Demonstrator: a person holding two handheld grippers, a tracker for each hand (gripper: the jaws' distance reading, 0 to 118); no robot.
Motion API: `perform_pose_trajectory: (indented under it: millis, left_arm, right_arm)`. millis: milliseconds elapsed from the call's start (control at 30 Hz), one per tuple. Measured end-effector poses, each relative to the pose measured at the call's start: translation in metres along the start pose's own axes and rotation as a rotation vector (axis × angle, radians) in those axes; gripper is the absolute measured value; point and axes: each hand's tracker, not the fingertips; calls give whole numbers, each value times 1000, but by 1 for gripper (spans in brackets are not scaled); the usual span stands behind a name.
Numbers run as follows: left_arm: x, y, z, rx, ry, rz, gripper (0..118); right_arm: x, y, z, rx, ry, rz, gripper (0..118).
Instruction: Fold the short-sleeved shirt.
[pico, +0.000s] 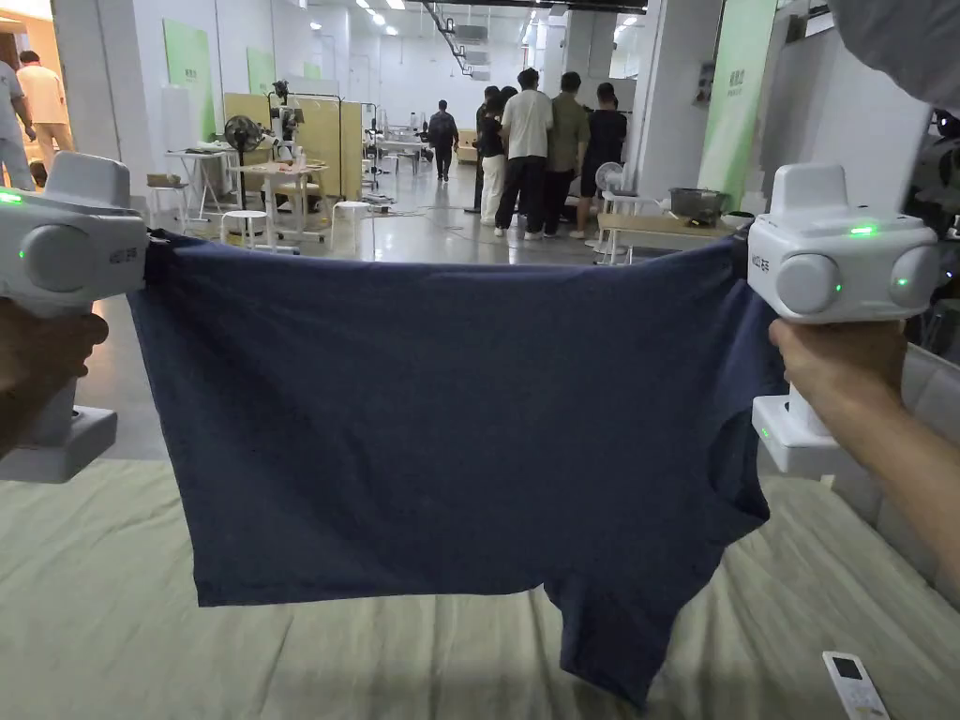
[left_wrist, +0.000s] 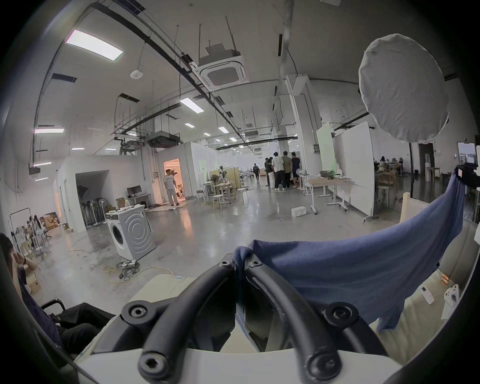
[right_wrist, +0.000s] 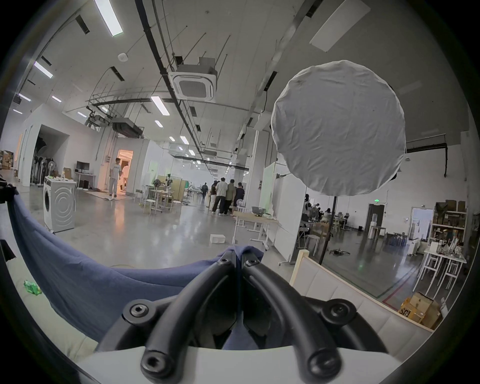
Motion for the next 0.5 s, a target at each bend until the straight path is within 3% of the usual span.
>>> perform_pose_trajectory:
  millis: [133, 300, 333, 500]
  left_arm:
    - [17, -20, 38, -13, 6, -40, 5]
    - [-21, -97, 18, -57, -16, -6, 5]
    - [7, -96, 79, -66, -23, -11, 5]
    - [-8, -146, 108, -72, -30, -20, 5]
  right_arm:
    - [-6, -31, 26, -33, 7, -20, 3]
    - [-10, -69, 66, -105, 43, -20, 3]
    - [-9, -75, 77, -105, 48, -16, 3]
    - [-6, -109, 133, -104, 79, 26, 3]
